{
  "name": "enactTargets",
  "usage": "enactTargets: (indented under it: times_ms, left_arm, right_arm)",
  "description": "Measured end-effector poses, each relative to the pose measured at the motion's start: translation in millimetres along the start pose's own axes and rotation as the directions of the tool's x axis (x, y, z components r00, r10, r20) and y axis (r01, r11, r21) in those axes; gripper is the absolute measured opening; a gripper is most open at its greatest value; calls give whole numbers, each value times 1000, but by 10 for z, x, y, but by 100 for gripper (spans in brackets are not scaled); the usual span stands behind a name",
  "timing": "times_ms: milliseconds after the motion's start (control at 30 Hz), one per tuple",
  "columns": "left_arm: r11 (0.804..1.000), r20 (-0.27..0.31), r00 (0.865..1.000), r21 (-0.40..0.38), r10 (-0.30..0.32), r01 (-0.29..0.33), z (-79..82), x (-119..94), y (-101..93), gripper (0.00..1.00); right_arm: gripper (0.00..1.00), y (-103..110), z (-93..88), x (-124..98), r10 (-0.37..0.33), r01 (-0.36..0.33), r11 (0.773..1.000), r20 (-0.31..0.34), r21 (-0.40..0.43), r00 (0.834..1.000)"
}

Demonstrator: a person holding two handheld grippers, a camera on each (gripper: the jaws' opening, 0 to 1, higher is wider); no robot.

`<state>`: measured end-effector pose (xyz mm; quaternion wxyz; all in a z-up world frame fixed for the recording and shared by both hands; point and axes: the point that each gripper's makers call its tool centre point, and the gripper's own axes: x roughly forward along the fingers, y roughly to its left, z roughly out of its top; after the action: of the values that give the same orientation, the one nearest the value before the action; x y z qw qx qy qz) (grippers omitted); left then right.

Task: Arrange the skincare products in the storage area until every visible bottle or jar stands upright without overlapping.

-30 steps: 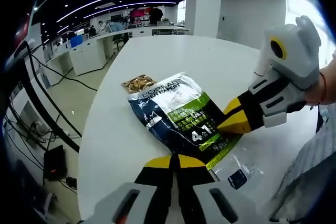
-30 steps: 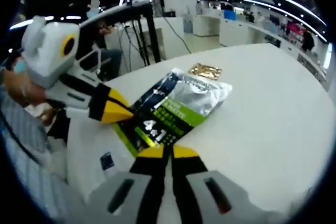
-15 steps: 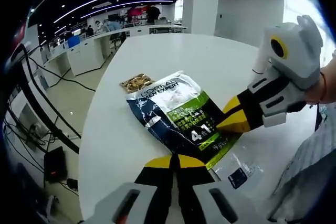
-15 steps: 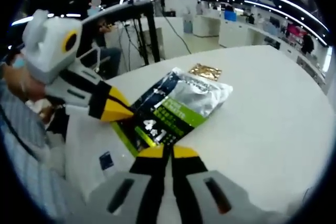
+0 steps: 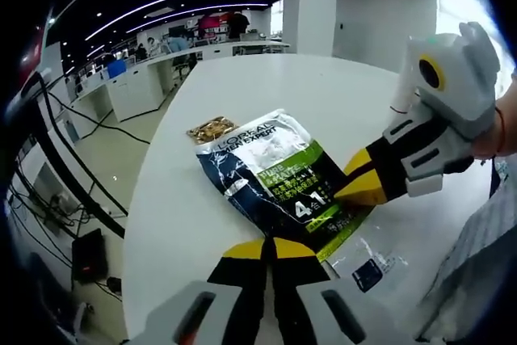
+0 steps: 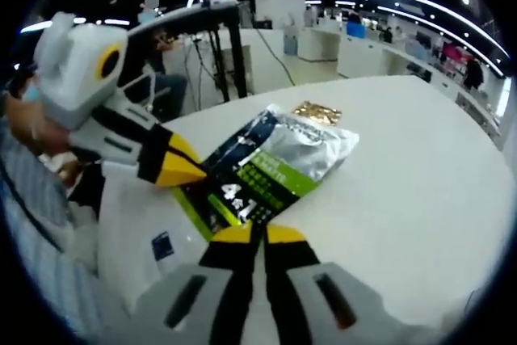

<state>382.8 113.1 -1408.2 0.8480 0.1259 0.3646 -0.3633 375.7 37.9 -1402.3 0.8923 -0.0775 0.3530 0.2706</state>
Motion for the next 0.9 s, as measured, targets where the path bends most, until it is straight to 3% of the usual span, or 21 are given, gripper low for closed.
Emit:
enactTargets:
  times_ms: [167,267,500,600,667,900]
  left_arm:
    - [1000,-3,1000,-8,0,0,2,2,7,1]
    - [1000,-24,1000,-5,-1,1,12,8,8,1]
    - [1000,-60,998,27,2,0,6,-8,-32,1]
    - [999,-38,999,23,-32,33,56,-41,-64,1]
    - [997,-2,998,-32,-70,70,159,-90,-95,1]
    - [992,38,992,-38,-120,122,361,-169,-208,1]
  right_arm:
    - [2,-10,4,7,-8,8,1000,-12,25,1000]
    - [1,-32,3,9,-35,37,993,-21,111,999]
    - [1,-9,-16,-28,-41,43,996,-34,73,999]
    - [1,-42,-10,-95,-49,51,991,-21,127,999]
    - [1,-69,11,-169,-47,46,978,1,202,999]
    - [1,-138,92,-405,-71,58,975,54,216,996]
